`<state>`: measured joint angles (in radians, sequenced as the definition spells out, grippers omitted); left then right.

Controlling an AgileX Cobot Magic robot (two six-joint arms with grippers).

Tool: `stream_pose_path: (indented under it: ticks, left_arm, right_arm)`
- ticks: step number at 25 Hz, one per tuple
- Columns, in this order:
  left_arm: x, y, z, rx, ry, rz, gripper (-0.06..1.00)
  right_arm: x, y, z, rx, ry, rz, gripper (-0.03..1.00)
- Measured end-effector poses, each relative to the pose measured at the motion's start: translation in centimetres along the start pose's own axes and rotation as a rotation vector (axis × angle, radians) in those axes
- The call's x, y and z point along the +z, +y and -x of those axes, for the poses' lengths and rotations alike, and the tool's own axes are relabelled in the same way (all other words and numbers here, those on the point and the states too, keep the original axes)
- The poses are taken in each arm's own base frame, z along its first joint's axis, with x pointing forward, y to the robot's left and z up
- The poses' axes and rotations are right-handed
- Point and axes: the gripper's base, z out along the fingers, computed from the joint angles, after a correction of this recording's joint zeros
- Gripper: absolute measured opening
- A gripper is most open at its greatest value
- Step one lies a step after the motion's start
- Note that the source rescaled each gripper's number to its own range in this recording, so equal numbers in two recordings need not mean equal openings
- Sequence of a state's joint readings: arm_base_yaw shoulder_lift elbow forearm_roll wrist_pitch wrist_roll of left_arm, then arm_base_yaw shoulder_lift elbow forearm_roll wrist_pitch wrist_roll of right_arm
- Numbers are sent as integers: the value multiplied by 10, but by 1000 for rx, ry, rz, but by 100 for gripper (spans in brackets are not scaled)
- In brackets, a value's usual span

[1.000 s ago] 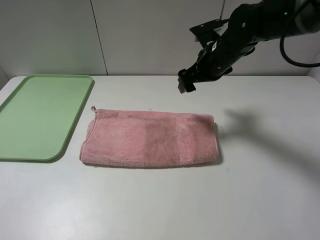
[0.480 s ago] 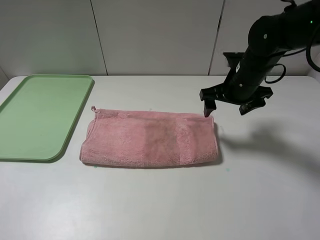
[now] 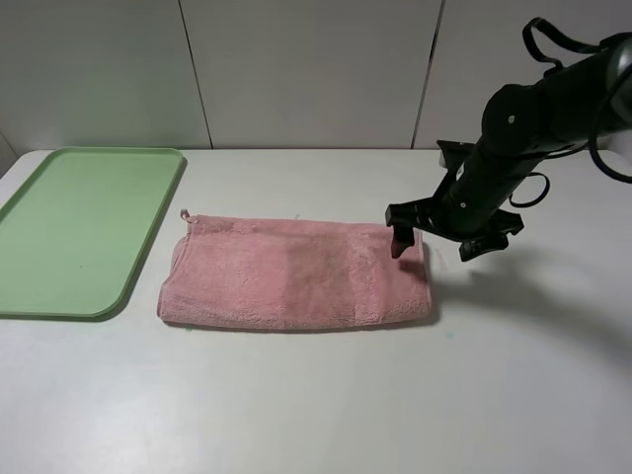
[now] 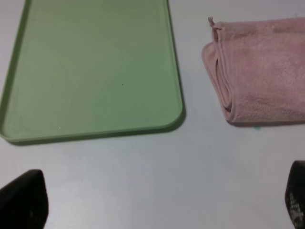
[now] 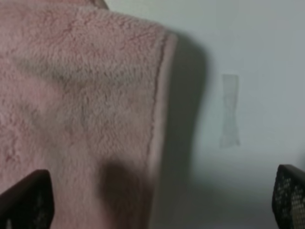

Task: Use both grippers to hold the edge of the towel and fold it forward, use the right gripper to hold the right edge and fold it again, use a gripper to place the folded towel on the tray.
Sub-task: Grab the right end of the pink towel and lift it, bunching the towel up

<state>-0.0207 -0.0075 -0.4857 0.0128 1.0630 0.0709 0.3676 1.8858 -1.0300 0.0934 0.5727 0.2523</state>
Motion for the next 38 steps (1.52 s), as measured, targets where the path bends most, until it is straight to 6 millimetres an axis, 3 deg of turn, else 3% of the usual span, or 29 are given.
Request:
stream_pose_path:
  ticks: [11,22,24,27,33,38]
  left_arm:
    - [0,0,0,0,0,0,100]
    - [0,0,0,0,0,0,100]
    - [0,0,0,0,0,0,100]
    - [0,0,0,0,0,0,100]
    - [0,0,0,0,0,0,100]
    - [0,0,0,0,0,0,100]
  right_arm:
    - [36,-1,-3,13,35,0,100]
    - [43,-1,-2,6,46,-4,99]
    - [43,-1,-2,21,40,-5,90]
    - [43,-1,-1,69,31,-9,67]
    - [47,1,-1,225,22,4,5]
    - [47,2,-1,217,20,6,4]
